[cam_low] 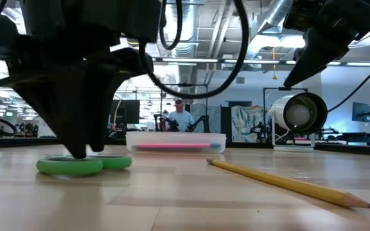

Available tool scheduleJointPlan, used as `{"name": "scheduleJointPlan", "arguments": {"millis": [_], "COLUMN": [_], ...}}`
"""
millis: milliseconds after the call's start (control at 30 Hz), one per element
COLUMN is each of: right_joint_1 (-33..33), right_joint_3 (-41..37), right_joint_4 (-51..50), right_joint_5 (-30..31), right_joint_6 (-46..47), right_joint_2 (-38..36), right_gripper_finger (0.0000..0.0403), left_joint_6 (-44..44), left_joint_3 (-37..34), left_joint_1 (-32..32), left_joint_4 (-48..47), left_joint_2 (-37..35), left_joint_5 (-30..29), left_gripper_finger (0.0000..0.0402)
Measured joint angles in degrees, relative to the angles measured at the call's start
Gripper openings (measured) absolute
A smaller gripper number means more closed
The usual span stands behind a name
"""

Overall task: Pick & place school supplies into a supply box
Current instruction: Put the green scissors into the supply box

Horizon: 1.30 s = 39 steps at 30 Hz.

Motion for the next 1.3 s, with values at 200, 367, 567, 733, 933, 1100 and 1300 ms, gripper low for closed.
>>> {"name": "scheduleJointPlan", "arguments": {"millis": [200,367,567,733,933,1100,1300], "right_joint_1": [0.00,0.00,0.00,0.00,0.00,0.00,-0.07], "right_joint_3": [0.00,0.00,0.00,0.00,0.00,0.00,0.00], "right_joint_4": [0.00,0.00,0.00,-0.02,-0.04,-0.04,-0.04], "right_joint_5": [0.02,0.02,0.02,0.02,0.02,0.02,0.24], "right_joint_6": [-0.02,-0.02,-0.02,-0.02,-0.01,-0.02,-0.04], "right_joint_2": [-0.02,0.00,-0.02,0.00,0.00,0.00,0.00], "right_gripper_finger": [0.0118,0.0118,0.0118,0.0118,0.0118,0.0118,0.0118], "left_joint_6": [-0.16,1.34,6.49,6.85,2.69,-0.83,-3.60], "left_joint_3": [0.00,0.00,0.00,0.02,0.39,0.39,0.33], "left_joint_1": [0.89,2.50,3.89,4.62,5.55,6.19,7.66], "left_joint_4": [-0.39,-0.38,-0.37,-1.00,-1.20,-1.25,-1.24], "left_joint_2": [0.00,0.00,0.00,1.27,3.79,4.06,4.13], "left_joint_5": [0.32,2.91,7.16,8.01,11.81,12.65,13.36], "left_gripper_finger": [0.0120,0.0155,0.0166,0.0154,0.0132,0.0109,0.0087]}}
